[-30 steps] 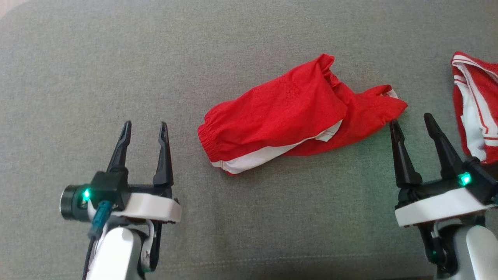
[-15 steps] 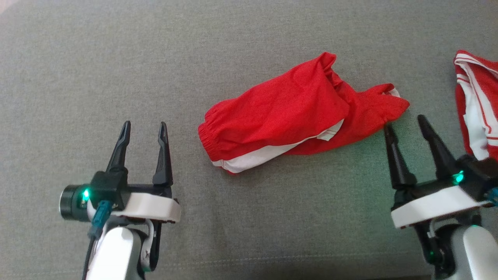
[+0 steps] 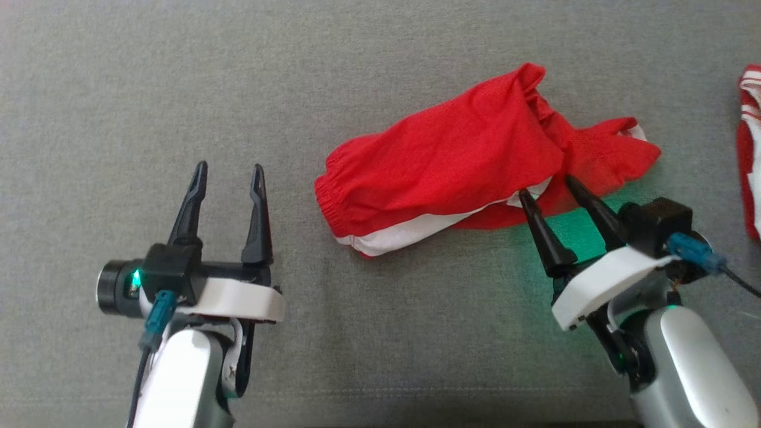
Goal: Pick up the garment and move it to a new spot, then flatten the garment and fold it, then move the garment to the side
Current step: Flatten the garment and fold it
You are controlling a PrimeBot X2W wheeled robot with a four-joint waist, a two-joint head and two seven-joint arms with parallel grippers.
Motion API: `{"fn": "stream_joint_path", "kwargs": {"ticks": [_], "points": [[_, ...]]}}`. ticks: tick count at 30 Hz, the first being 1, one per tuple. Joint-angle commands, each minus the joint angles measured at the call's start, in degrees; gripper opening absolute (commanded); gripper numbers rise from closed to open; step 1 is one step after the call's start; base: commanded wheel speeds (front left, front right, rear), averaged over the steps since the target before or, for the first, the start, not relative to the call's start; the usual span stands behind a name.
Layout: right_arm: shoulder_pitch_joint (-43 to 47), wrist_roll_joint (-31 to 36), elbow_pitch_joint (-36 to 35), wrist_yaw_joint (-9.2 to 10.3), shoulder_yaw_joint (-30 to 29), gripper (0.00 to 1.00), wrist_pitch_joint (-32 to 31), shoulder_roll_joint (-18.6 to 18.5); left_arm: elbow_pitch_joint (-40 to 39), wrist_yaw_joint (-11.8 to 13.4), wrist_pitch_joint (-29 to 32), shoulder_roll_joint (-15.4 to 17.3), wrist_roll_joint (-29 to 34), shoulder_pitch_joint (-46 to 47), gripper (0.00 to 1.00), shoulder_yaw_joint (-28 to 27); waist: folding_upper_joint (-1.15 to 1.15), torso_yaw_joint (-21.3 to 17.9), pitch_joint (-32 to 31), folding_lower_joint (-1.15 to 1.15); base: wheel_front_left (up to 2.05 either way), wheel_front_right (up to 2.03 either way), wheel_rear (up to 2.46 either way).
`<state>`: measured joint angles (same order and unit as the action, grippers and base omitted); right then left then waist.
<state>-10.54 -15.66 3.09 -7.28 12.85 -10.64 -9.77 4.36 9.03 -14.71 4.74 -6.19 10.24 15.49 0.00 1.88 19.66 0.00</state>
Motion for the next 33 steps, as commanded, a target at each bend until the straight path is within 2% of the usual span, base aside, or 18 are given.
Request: {"fn": "stream_joint_path", "kwargs": {"ticks": [1, 5, 6, 7, 8, 14, 19, 26, 33], "points": [[-0.8, -0.3, -1.0, -0.21, 0.9, 1.0, -0.4, -0.4, -1.7, 0.0, -0.3, 0.2, -0.2, 1.8, 1.0, -1.8, 0.0, 0.4, 0.4, 0.0, 0.0, 0.0, 0.0], [-2.0, -0.4, 1.0, -0.21, 1.0, 1.0, -1.3, -0.3, -1.7, -0.1, -0.3, 0.0, -0.2, 2.1, 1.0, -1.8, 0.0, 0.8, 0.9, 0.0, 0.0, 0.0, 0.0], [-2.2, -0.5, 1.3, -0.21, 1.1, 0.84, -1.5, -0.4, -1.7, -0.1, -0.3, 0.0, -0.1, 2.1, 1.0, -1.8, 0.0, 0.9, 0.9, 0.0, 0.0, 0.0, 0.0], [-2.3, -0.6, 1.5, -0.21, 1.2, 0.47, -1.5, -0.4, -1.7, -0.1, -0.3, 0.0, -0.1, 2.1, 1.0, -1.8, 0.0, 0.9, 0.9, 0.0, 0.0, 0.0, 0.0], [-2.4, -0.7, 1.7, -0.21, 1.3, 0.0, -1.5, -0.5, -1.7, -0.1, -0.3, -0.1, -0.1, 2.1, 1.0, -1.8, 0.0, 0.9, 0.9, 0.0, 0.0, 0.0, 0.0], [-2.7, -0.5, 0.4, -0.21, 1.0, 0.0, 0.5, -1.0, -1.6, -0.1, -0.3, -0.2, -0.1, 2.0, 1.0, -2.1, 0.0, 0.5, 0.8, 0.0, 0.0, 0.0, 0.0], [-1.6, 0.1, -3.3, -0.21, -1.2, 0.0, 1.6, -2.4, -1.7, -0.2, -0.3, -0.2, 0.1, 2.0, 1.0, -2.4, 0.0, 0.1, 0.3, 0.0, 0.0, 0.0, 0.0], [-0.6, 1.5, -8.2, -0.21, -6.2, 0.0, -0.6, -6.5, -1.7, -0.4, -0.3, -0.2, 0.3, 1.6, 1.0, -2.6, 0.0, -0.7, -0.2, 0.0, 0.0, 0.0, 0.0], [-2.2, 1.6, -7.1, -0.21, -8.9, 0.0, -0.9, -11.6, -1.5, -0.9, -0.3, -0.2, 0.5, 2.0, 1.0, -2.3, 0.0, -0.5, 0.0, 0.0, 0.0, 0.0, 0.0]]}}
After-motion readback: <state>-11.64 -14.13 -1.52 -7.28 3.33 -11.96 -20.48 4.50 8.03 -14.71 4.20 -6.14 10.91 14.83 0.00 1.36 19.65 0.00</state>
